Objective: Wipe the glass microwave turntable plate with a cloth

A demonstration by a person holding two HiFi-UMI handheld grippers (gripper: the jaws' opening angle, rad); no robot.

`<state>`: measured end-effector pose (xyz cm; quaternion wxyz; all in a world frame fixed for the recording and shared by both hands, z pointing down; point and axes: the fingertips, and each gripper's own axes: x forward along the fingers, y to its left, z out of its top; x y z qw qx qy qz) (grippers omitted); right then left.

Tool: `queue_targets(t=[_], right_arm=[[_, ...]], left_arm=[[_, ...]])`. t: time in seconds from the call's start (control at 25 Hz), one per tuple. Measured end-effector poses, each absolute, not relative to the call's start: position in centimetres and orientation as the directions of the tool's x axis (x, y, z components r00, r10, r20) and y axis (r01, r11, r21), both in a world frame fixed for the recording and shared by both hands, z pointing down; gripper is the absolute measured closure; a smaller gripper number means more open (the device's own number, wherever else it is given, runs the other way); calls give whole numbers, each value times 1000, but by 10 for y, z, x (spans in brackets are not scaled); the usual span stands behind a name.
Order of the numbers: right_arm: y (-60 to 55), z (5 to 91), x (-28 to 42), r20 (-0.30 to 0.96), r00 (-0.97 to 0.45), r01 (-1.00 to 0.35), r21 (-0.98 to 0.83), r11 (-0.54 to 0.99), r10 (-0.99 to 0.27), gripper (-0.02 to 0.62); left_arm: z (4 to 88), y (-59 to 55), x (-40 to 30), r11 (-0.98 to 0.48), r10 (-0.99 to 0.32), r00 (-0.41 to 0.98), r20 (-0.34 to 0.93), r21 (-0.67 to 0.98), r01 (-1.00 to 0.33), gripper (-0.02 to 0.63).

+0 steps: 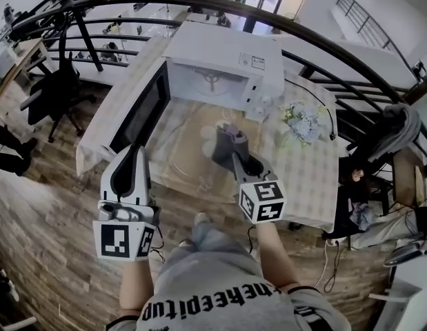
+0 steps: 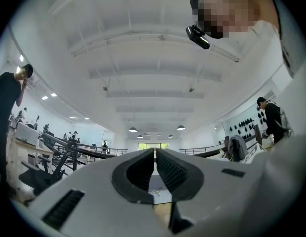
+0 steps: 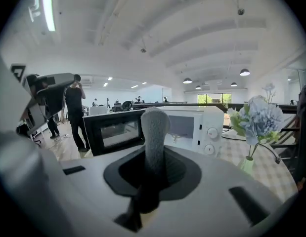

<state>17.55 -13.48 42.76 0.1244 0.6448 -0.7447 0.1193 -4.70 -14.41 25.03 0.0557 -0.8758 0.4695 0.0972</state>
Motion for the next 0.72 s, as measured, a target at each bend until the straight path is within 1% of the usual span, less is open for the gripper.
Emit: queue_targets(t=[0.72], right_arm=[[-101,339,169,130,-111,-993,27,116,-985,540]], left_arm=[[243,-128,-54,-570,-797,554,-240,-3,-822,591]])
